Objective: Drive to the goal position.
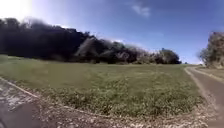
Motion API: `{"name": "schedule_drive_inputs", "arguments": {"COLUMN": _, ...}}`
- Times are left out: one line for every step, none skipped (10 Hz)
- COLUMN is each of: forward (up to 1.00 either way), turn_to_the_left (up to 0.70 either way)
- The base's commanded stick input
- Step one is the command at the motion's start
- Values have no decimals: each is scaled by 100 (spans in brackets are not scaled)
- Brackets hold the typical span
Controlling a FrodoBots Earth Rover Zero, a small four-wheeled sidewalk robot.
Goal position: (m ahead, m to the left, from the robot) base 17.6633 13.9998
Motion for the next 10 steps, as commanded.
{"name": "schedule_drive_inputs", "arguments": {"forward": -99, "turn_to_the_left": -37}}
{"name": "schedule_drive_inputs", "arguments": {"forward": -100, "turn_to_the_left": -40}}
{"name": "schedule_drive_inputs", "arguments": {"forward": -100, "turn_to_the_left": -40}}
{"name": "schedule_drive_inputs", "arguments": {"forward": -100, "turn_to_the_left": -40}}
{"name": "schedule_drive_inputs", "arguments": {"forward": -100, "turn_to_the_left": -40}}
{"name": "schedule_drive_inputs", "arguments": {"forward": -100, "turn_to_the_left": -40}}
{"name": "schedule_drive_inputs", "arguments": {"forward": -100, "turn_to_the_left": -40}}
{"name": "schedule_drive_inputs", "arguments": {"forward": -100, "turn_to_the_left": -40}}
{"name": "schedule_drive_inputs", "arguments": {"forward": -100, "turn_to_the_left": -40}}
{"name": "schedule_drive_inputs", "arguments": {"forward": -100, "turn_to_the_left": -40}}
